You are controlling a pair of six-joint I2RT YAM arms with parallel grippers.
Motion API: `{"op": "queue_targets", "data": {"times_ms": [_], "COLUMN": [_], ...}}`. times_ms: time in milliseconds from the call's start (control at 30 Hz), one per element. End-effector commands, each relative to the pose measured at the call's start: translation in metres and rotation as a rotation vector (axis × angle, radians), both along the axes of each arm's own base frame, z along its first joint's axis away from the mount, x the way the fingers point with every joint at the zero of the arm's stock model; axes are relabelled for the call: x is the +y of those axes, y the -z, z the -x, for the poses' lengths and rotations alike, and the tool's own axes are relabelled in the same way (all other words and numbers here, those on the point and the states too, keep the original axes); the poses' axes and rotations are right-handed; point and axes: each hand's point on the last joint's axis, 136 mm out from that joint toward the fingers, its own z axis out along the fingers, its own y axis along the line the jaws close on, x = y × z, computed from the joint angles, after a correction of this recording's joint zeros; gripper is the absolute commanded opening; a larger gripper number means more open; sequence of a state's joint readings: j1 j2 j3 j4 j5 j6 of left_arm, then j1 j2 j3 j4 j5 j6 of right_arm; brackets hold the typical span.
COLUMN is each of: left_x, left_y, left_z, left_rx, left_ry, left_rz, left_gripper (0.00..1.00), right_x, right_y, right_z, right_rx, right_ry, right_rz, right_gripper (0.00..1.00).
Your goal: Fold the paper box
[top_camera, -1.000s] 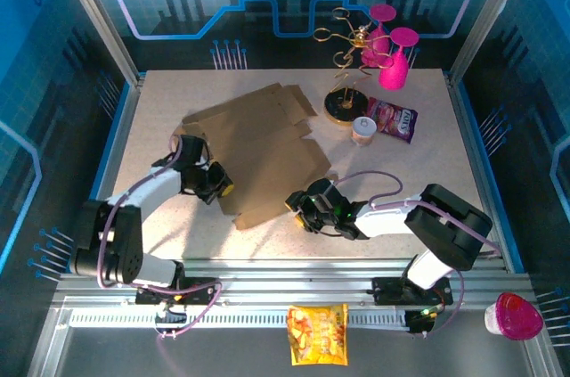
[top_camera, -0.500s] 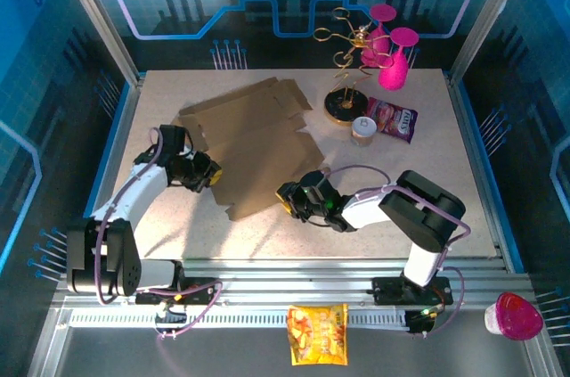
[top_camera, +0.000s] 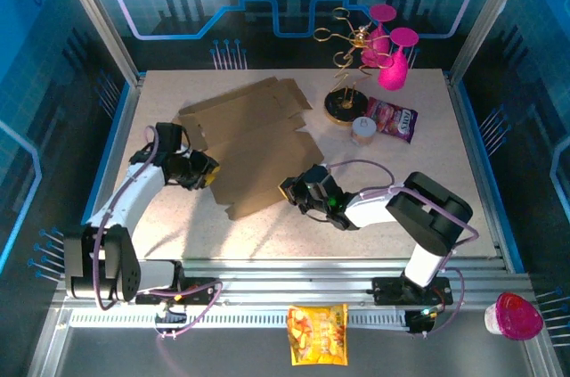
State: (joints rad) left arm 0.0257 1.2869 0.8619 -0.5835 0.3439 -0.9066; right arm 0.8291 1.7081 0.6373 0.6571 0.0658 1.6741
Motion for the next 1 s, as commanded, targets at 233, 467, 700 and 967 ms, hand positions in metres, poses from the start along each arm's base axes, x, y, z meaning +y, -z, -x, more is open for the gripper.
{"op": "queue_targets", "data": {"times_ms": [233,467,700,967], "left_x": [0.063,0.095,0.103,0.112], "left_y": [-0.004,0.012,0.048,0.072], "left_z": [-0.021,-0.067,-0.097,-0.113], "left_rx": [0.026,-0.059,-0.053,-0.089], "left_ry": [-0.207,-0.479,-0.628,-0.711], "left_rz": [-0.071,0.087,0.201,0.235], "left_gripper": [0.52,0.56,0.59,0.59], "right_x": [-0.014,-0.031,-0.060,-0.078], "right_y": [-0.027,-0.032,-0.030,-0.030], "right_z": [-0.004,0.001,0.006,0.002], "right_rx": [-0.023,-0.029,-0.022,-0.013], "right_ry": [0.032,0.051,0.096,0.116], "right_rz": [0.046,0.021,0.024,0.035], "right_gripper": [0.00,0.07,0.10,0.11]}}
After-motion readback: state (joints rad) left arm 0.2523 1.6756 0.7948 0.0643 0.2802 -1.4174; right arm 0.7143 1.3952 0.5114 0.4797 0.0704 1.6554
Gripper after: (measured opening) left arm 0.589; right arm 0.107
